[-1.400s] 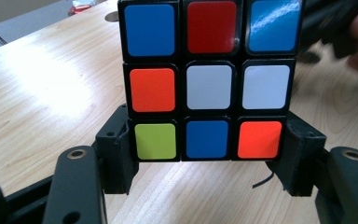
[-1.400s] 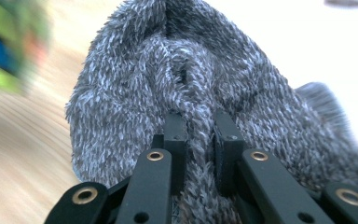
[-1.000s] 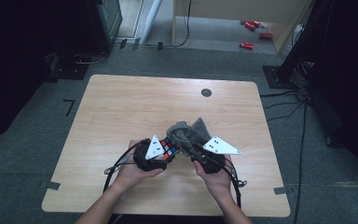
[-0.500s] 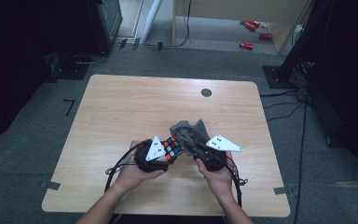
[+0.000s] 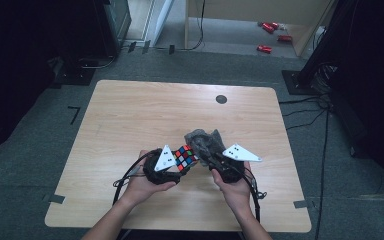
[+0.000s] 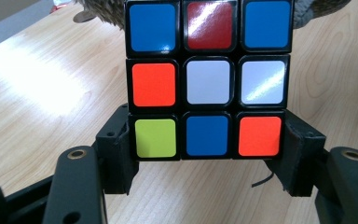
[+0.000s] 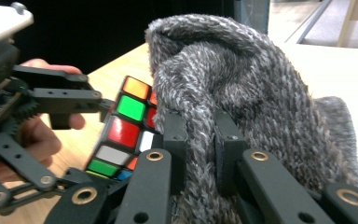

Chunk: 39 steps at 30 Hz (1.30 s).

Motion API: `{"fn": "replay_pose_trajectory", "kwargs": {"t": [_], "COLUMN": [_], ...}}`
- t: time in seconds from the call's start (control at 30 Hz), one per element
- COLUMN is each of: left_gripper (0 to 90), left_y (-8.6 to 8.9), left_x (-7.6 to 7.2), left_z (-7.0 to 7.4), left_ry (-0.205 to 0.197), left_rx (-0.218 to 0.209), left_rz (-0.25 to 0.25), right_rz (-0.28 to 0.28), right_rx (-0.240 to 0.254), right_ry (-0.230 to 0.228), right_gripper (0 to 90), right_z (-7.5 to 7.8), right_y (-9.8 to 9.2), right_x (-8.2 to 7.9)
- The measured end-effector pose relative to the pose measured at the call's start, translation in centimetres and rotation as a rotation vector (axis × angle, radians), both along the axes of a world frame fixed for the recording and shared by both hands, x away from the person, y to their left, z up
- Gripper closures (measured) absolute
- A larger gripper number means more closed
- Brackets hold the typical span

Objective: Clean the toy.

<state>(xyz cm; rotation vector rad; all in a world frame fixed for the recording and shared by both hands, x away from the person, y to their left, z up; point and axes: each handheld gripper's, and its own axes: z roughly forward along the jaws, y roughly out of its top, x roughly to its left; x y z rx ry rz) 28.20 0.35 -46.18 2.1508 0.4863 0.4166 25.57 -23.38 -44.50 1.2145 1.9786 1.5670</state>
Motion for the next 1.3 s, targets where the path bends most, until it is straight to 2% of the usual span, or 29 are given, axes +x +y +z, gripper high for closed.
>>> {"fn": "replay_pose_trajectory", "kwargs": {"t": [0.1, 0.17, 0.23, 0.3, 0.4, 0.5, 0.57, 0.63, 0.7, 0.77, 0.87, 0.93, 1.03, 1.1, 1.27, 1.3], "left_gripper": [35.2, 35.2, 35.2, 35.2, 35.2, 35.2, 35.2, 35.1, 35.2, 35.2, 35.1, 35.2, 35.2, 35.1, 35.2, 35.2], "left_y": [-0.1, -0.1, -0.1, 0.0, 0.1, 0.0, -0.1, -0.1, 0.1, 0.4, 0.5, 0.6, 0.7, 0.9, 1.1, 1.1], "left_x": [-0.1, -0.2, -0.2, -0.2, 0.1, 0.2, 0.1, 0.0, -0.1, -0.1, 0.0, 0.1, 0.1, 0.0, -0.2, -0.2], "left_z": [0.0, 0.1, 0.3, 0.3, 0.2, -0.1, -0.2, -0.1, 0.0, 0.1, -0.1, -0.3, -0.4, -0.3, -0.5, -0.5], "left_ry": [-0.002, -0.005, -0.006, 0.000, 0.017, 0.043, 0.043, 0.028, 0.019, 0.018, 0.024, 0.026, 0.031, 0.026, 0.026, 0.023], "left_rx": [0.006, 0.001, -0.003, -0.012, -0.023, -0.042, -0.042, -0.042, -0.049, -0.065, -0.063, -0.063, -0.067, -0.066, -0.031, -0.030], "left_rz": [0.000, -0.001, -0.003, -0.001, 0.003, 0.015, 0.012, 0.005, 0.001, -0.001, 0.000, 0.007, 0.010, 0.019, 0.037, 0.044], "right_rz": [0.035, 0.043, 0.040, 0.030, -0.010, -0.007, 0.017, 0.016, 0.014, -0.011, -0.031, -0.017, 0.030, 0.033, 0.005, 0.005], "right_rx": [0.002, -0.013, 0.003, 0.024, 0.010, -0.012, -0.024, -0.036, 0.001, -0.002, 0.016, 0.025, 0.030, 0.021, 0.022, 0.023], "right_ry": [-0.035, -0.055, -0.045, -0.015, 0.010, -0.025, -0.062, -0.071, -0.044, -0.017, 0.032, 0.022, -0.032, -0.047, 0.023, 0.020], "right_gripper": [79.7, 79.7, 79.7, 79.7, 79.3, 78.8, 78.7, 78.6, 78.6, 78.6, 78.6, 78.6, 78.4, 78.3, 78.4, 78.4], "right_z": [0.8, 1.3, 1.2, 0.8, 0.1, 0.5, 1.0, 1.1, 0.9, 0.4, -0.4, 0.0, 0.9, 1.1, -0.3, -0.3], "right_y": [0.6, 1.1, 0.9, 0.4, 0.0, 0.4, 1.0, 1.3, 0.9, 0.5, 0.0, 0.4, 1.4, 1.8, 1.4, 1.5], "right_x": [-0.6, -1.0, -0.9, -0.4, -0.1, -0.5, -1.0, -1.1, -0.8, -0.4, 0.0, -0.3, -1.0, -1.1, 0.0, -0.1]}}
